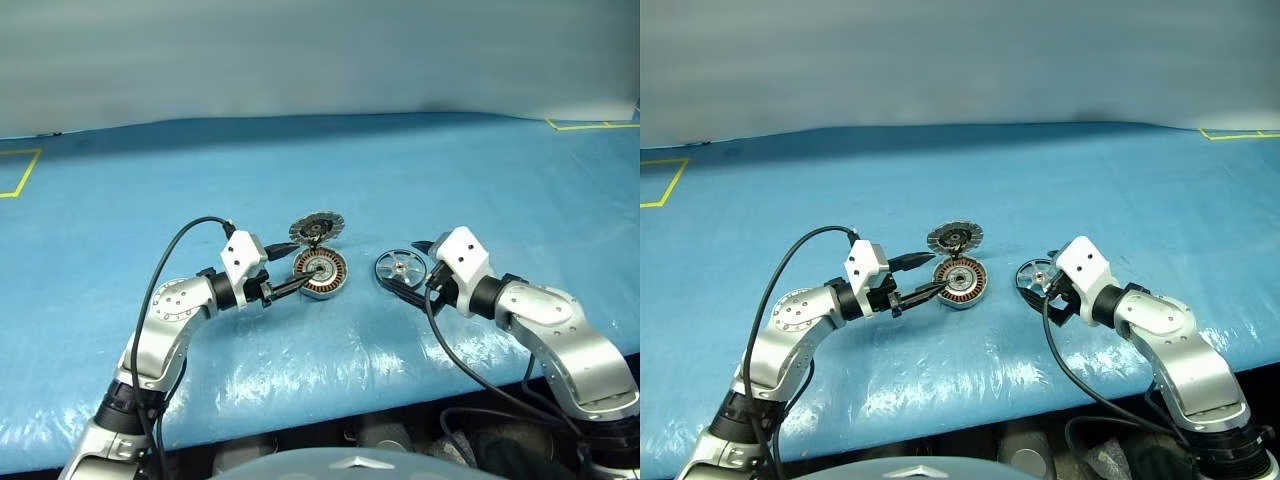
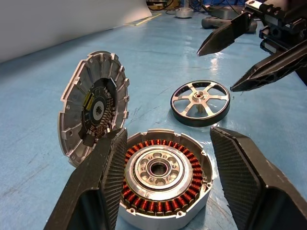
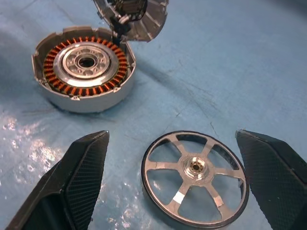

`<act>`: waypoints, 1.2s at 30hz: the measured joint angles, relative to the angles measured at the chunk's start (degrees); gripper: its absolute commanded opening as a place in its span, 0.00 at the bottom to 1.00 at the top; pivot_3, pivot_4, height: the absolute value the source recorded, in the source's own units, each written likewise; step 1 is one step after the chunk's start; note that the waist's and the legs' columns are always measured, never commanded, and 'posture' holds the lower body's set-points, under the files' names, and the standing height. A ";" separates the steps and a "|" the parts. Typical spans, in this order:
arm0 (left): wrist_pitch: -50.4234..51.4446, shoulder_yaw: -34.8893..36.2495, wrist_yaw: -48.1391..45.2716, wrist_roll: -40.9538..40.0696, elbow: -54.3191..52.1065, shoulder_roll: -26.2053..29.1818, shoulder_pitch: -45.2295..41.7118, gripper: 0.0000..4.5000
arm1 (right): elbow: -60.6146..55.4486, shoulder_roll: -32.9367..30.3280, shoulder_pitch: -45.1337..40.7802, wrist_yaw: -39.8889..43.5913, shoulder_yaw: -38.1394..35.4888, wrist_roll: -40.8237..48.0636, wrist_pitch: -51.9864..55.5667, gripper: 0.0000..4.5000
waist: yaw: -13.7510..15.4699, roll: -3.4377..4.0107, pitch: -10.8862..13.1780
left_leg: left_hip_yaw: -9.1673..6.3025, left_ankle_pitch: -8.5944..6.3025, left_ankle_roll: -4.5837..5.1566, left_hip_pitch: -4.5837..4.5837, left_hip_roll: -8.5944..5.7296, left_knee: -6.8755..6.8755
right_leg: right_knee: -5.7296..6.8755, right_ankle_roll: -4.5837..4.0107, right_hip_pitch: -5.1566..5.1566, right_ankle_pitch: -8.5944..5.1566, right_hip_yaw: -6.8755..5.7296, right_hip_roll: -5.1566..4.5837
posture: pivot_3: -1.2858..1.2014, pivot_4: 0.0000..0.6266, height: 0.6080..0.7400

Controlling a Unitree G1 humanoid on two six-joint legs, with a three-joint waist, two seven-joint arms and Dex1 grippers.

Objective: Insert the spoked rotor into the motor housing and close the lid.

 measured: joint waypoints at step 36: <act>1.10 -1.04 2.02 0.95 -2.62 1.01 3.42 0.65 | 27.53 -7.12 -22.71 23.88 19.73 -19.48 -14.32 0.99 | 0.21 0.01 0.01 | 0.09 0.09 -0.16 -0.02 0.09 0.01 | -0.07 0.13 -0.01 0.08 0.01 -0.04 | 0.52 0.24 1.00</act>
